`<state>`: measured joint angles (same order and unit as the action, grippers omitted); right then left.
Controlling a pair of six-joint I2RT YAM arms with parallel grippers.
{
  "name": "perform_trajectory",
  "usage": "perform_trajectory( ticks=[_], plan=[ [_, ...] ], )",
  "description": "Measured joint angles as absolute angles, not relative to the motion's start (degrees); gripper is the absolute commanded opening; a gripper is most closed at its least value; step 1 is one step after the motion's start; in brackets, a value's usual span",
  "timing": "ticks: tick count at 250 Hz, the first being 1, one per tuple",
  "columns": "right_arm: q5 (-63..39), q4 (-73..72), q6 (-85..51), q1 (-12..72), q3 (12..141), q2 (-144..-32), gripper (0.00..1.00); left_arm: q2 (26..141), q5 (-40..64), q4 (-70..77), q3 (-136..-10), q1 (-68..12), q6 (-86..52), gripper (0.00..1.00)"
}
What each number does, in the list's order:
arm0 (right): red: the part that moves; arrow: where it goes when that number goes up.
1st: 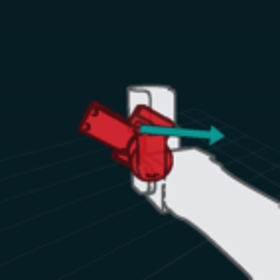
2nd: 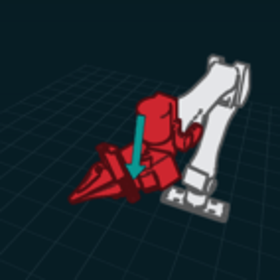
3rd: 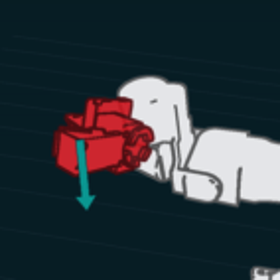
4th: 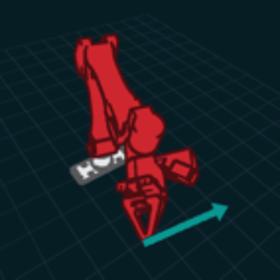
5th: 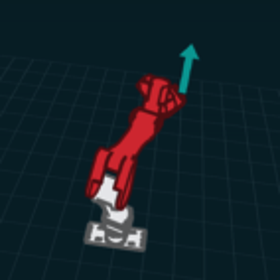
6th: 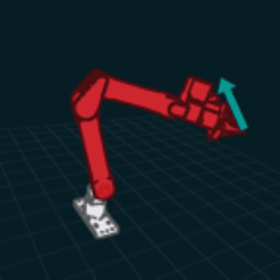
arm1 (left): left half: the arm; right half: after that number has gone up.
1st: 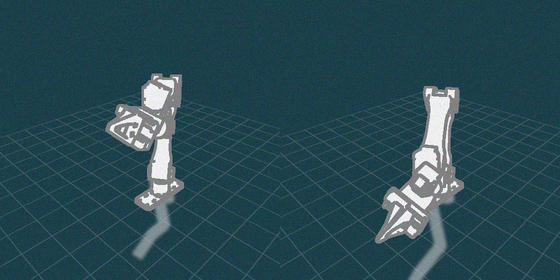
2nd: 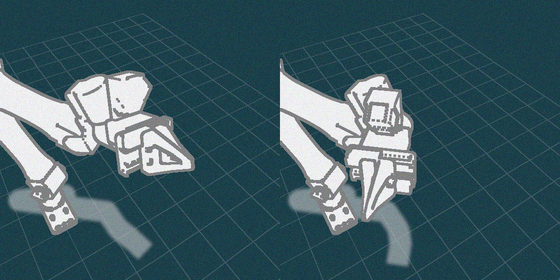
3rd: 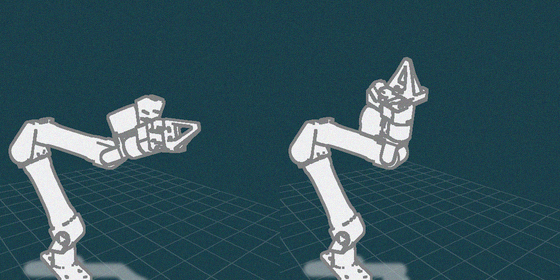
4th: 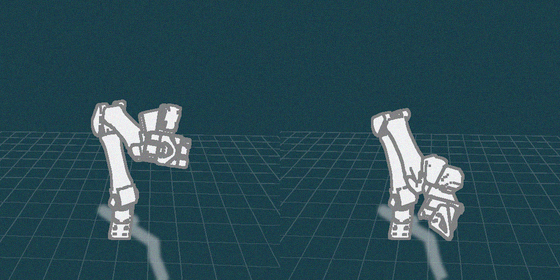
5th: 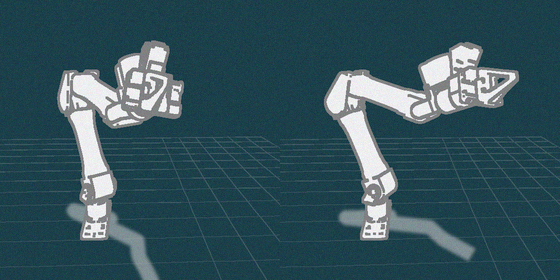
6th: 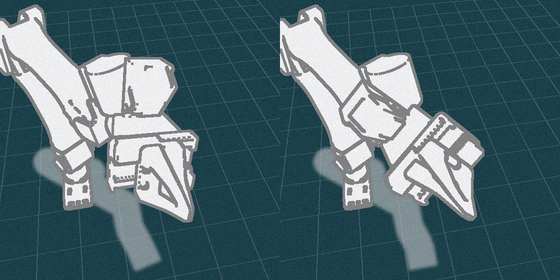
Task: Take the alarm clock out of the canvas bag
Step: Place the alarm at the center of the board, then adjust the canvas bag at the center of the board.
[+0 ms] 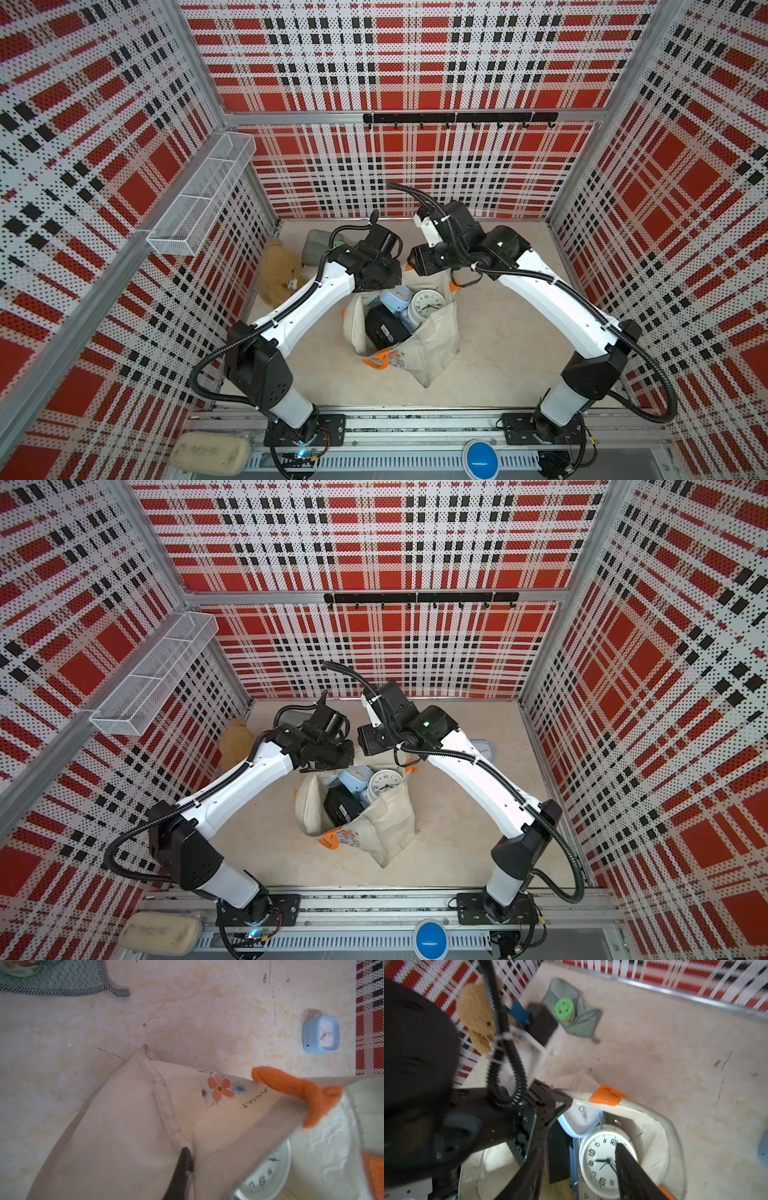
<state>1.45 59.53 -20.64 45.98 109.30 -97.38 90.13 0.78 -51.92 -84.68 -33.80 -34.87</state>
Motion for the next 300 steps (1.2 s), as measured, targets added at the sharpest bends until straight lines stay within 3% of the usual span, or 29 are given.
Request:
perform_trajectory(
  ticks=[43, 61, 76, 105, 135, 195, 251, 300],
  plan=[
    [-0.56, 57.28, -26.98, 46.22, 95.09, -95.94, 0.58, 86.78, 0.60, -52.21, -82.91, -31.70, -35.79, 0.01],
    [-1.43, 56.62, -29.10, 46.19, 90.13, -94.35, 0.62, 85.86, 0.86, -52.71, -82.59, -30.00, -35.79, 0.10],
    [-2.11, 56.03, -30.39, 46.17, 86.94, -92.60, 0.64, 85.52, 1.10, -52.97, -82.59, -28.71, -35.66, 0.29],
    [-3.62, 53.25, -32.60, 46.17, 81.28, -88.07, 0.68, 84.79, 1.65, -52.71, -82.63, -27.07, -35.99, 0.49],
    [-3.75, 51.31, -33.71, 46.59, 77.38, -85.38, 0.77, 83.29, 2.04, -52.97, -82.72, -27.14, -35.77, 0.58],
    [-0.03, 52.31, -31.66, 49.78, 77.08, -86.83, 0.83, 76.51, 0.34, -58.78, -82.37, -32.69, -36.03, 0.65],
    [3.86, 54.54, -29.15, 52.45, 80.95, -92.03, 0.84, 65.67, -0.21, -63.18, -71.02, -38.39, -41.34, 0.66],
    [4.62, 52.34, -22.46, 52.45, 85.43, -93.06, 0.82, 62.54, -1.65, -67.00, -68.05, -37.85, -43.64, 0.78]
  ],
)
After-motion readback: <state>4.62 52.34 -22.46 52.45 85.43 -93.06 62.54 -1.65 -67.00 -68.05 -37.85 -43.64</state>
